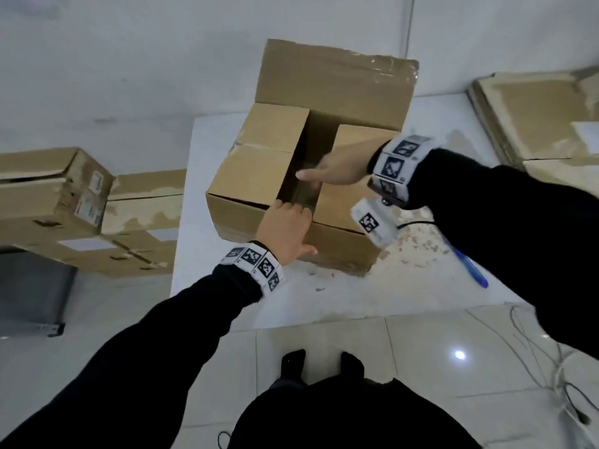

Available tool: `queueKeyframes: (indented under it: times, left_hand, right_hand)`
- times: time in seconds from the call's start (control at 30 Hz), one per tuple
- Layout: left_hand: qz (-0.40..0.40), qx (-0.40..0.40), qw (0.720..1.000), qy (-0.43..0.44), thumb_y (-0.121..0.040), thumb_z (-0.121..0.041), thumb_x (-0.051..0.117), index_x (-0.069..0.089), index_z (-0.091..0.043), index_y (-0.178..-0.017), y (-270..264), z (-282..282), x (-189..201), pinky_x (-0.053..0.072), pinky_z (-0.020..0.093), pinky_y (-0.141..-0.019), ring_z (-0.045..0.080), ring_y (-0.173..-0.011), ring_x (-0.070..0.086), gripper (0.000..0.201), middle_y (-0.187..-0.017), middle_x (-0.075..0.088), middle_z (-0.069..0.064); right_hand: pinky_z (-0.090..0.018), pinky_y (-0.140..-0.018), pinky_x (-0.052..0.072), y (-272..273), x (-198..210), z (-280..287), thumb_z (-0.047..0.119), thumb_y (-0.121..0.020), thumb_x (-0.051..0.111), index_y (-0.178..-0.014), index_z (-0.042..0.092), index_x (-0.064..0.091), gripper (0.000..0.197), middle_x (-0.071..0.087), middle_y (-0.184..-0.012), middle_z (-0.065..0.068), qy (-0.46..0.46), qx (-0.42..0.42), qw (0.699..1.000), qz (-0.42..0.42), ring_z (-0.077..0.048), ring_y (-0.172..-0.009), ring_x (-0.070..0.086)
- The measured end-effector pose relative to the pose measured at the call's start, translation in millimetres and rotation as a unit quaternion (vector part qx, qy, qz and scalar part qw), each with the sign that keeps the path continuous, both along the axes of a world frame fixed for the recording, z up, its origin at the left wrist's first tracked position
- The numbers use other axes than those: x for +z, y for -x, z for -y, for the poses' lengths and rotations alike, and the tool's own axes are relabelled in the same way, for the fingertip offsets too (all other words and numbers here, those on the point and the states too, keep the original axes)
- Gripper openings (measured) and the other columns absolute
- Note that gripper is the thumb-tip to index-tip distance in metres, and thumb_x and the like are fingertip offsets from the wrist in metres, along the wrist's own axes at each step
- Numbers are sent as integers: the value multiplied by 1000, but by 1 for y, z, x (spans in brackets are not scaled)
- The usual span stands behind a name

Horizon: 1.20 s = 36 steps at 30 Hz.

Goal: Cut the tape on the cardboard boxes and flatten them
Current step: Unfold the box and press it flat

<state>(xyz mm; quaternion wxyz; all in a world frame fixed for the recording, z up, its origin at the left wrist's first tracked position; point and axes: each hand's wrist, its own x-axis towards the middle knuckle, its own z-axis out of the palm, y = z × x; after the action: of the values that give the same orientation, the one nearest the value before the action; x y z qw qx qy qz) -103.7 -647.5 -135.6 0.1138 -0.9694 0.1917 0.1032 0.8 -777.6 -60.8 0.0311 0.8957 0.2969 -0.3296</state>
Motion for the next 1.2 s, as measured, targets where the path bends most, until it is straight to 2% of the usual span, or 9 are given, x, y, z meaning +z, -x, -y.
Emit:
queueKeyframes:
  times: [0.23,0.47,0.57,0.63,0.77,0.9,1.03,1.13,1.2]
  left_hand:
    - [40,-22,999,-22,-72,-81,50,48,-17,-130,7,-8,5,15,45,-115,28,-124,45,86,-130,54,8]
    - [153,139,974,88,-77,-76,47,46,-15,-134,0,-123,59,6,53,-115,39,-145,9,83,-157,13,21]
    - [14,269,955,127,-77,-77,46,33,-16,-144,-17,-173,57,19,54,-113,36,-142,21,91,-155,22,18]
    - [-127,286,925,217,-82,-74,45,29,-16,-148,-27,-188,41,26,45,-112,32,-138,33,88,-152,33,12]
    - [-221,276,887,298,-95,-58,36,21,-15,-151,-32,-186,13,25,42,-115,28,-137,36,73,-151,36,8]
    - [-211,238,908,273,-97,-46,46,22,-13,-150,-51,-185,20,27,38,-113,26,-137,36,67,-152,35,8]
    - [-73,139,933,324,-97,-40,49,23,-14,-150,-73,-149,62,29,41,-113,27,-138,34,65,-153,33,10]
    - [75,25,896,438,-97,-47,42,11,-21,-153,-78,-90,98,16,43,-119,22,-146,15,69,-160,14,7]
    - [107,-39,858,500,-95,-54,39,7,-18,-153,-79,-49,112,11,44,-120,22,-148,7,76,-161,6,9]
  right_hand:
    - [-32,-72,33,69,91,86,55,-94,23,-114,6,62,65,61,-109,-17,-28,-125,966,224,-32,-98,55]
    - [-38,-114,18,82,33,117,64,-88,19,-147,15,30,78,27,-155,-10,33,-390,920,18,-28,-141,27]
    - [-46,-110,30,72,-8,93,80,-69,29,-150,12,20,106,21,-156,-13,-78,-522,844,-90,-34,-140,26]
    - [-47,-107,36,64,-31,74,73,-77,45,-149,10,20,100,25,-153,-18,-165,-565,799,-124,-38,-136,34]
    - [-38,-65,52,57,-59,63,11,-96,42,-106,-6,51,21,58,-112,-26,-241,-598,764,-24,-33,-84,60]
    - [-37,-58,52,65,-63,79,2,-92,37,-104,-9,51,21,57,-100,-23,-324,-636,700,29,-34,-80,59]
    - [-51,-81,53,72,-62,78,6,-86,40,-121,2,42,35,55,-111,-14,-389,-658,619,178,-36,-101,58]
    - [-35,-93,41,87,-69,44,-7,-80,43,-129,-6,29,51,44,-115,-17,-455,-605,587,286,-26,-103,46]
    - [-39,-101,35,98,-88,15,-9,-71,45,-127,-15,30,58,40,-119,-24,-462,-567,592,340,-34,-109,42]
